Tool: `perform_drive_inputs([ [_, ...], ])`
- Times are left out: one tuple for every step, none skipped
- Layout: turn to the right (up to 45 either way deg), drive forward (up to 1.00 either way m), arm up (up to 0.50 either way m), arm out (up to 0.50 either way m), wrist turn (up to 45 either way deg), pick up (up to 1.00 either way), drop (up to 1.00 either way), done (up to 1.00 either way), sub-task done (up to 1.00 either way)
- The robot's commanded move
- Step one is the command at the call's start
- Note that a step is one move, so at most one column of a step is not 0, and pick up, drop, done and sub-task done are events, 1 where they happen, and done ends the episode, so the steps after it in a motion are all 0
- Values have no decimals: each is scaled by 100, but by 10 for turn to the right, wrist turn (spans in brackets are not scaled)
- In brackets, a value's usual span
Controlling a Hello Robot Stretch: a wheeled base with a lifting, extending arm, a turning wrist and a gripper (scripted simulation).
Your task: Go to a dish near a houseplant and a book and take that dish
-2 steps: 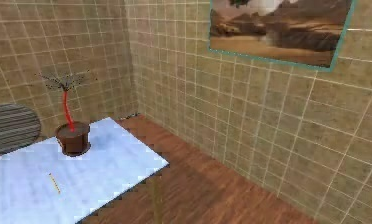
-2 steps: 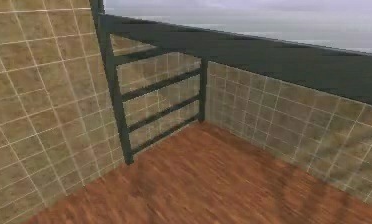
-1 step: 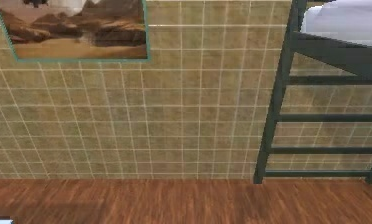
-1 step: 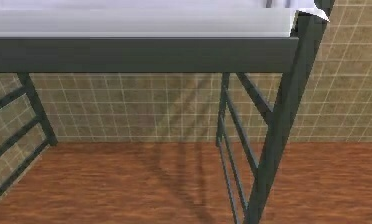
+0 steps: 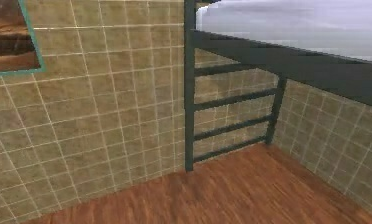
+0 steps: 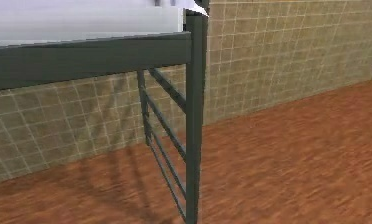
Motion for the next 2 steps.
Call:
perform_drive_inputs([
  [0, 30, 0, 0, 0, 0, 0, 0, 0],
  [-450, 0, 0, 0, 0, 0, 0, 0, 0],
])
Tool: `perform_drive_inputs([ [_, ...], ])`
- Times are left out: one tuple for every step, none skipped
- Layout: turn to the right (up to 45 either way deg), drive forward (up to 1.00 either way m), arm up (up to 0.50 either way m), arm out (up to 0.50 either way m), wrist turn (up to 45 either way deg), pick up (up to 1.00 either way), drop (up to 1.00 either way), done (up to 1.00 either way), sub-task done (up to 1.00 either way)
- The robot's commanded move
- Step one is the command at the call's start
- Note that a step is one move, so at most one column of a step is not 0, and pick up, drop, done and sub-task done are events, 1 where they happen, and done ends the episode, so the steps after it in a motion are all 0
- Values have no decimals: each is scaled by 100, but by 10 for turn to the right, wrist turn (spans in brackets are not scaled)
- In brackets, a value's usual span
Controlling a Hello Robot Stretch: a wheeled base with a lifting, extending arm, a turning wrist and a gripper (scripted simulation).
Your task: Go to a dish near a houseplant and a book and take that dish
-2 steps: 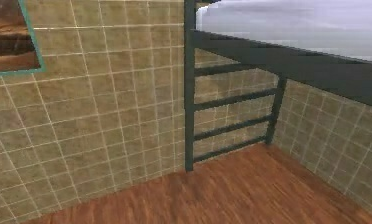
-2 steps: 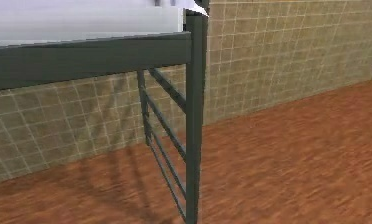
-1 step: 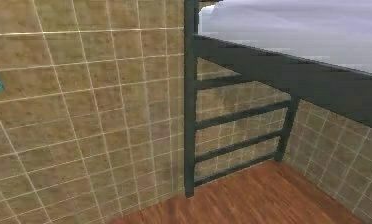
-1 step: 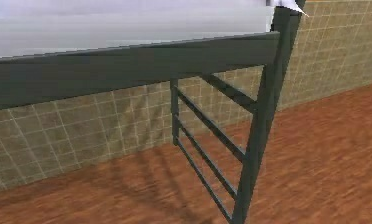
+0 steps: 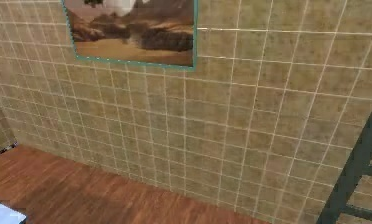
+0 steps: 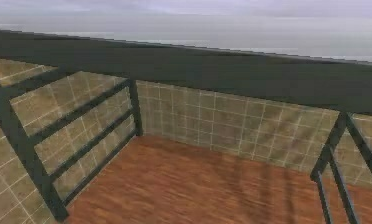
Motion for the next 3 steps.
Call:
perform_drive_inputs([
  [-450, 0, 0, 0, 0, 0, 0, 0, 0],
  [0, 60, 0, 0, 0, 0, 0, 0, 0],
  [-450, 0, 0, 0, 0, 0, 0, 0, 0],
])
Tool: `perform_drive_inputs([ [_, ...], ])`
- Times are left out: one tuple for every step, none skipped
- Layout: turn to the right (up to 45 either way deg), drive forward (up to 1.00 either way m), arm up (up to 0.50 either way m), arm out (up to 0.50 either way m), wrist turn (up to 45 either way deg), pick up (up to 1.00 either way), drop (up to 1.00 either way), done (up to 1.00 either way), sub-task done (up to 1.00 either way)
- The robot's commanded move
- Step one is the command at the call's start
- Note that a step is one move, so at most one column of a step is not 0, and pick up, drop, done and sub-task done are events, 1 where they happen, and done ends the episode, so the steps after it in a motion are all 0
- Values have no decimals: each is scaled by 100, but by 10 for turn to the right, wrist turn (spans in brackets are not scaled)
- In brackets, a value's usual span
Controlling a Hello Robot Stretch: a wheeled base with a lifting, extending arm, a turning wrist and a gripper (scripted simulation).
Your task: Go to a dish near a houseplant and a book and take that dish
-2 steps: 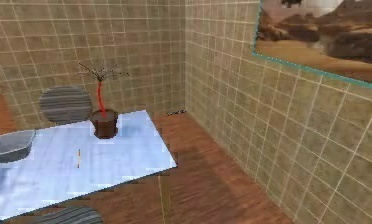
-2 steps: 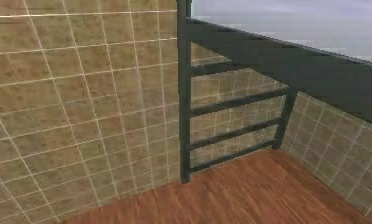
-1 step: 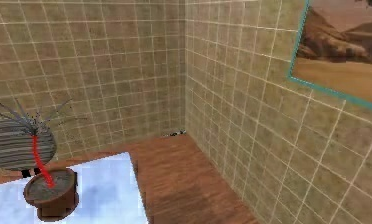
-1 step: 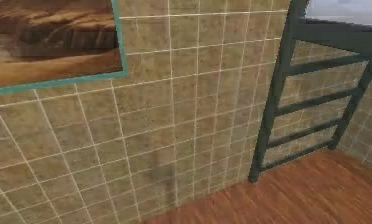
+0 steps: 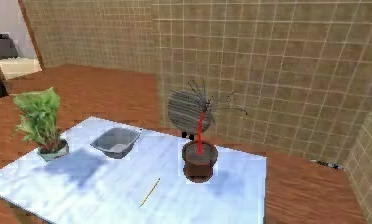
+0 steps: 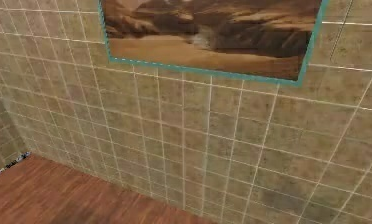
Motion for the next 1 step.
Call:
perform_drive_inputs([
  [-450, 0, 0, 0, 0, 0, 0, 0, 0],
])
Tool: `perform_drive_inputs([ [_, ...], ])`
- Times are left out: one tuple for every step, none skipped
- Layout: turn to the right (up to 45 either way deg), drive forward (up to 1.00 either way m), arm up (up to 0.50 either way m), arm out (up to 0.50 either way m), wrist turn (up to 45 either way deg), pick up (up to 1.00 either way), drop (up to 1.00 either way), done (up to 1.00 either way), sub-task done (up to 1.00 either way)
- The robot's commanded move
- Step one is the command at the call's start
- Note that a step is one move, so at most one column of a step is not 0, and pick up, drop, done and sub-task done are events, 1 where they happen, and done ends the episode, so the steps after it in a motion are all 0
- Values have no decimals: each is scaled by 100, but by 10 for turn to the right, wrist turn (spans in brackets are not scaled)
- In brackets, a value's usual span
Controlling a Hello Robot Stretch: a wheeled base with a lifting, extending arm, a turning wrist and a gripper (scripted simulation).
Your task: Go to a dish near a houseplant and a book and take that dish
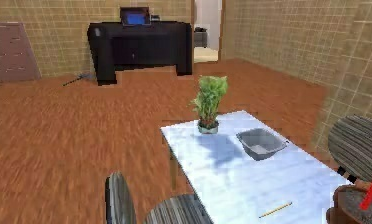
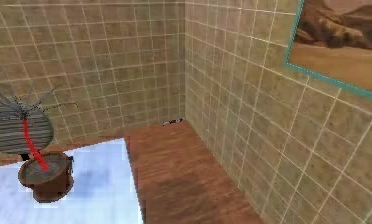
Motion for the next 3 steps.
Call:
perform_drive_inputs([
  [-450, 0, 0, 0, 0, 0, 0, 0, 0],
  [-330, 0, 0, 0, 0, 0, 0, 0, 0],
  [0, 50, 0, 0, 0, 0, 0, 0, 0],
])
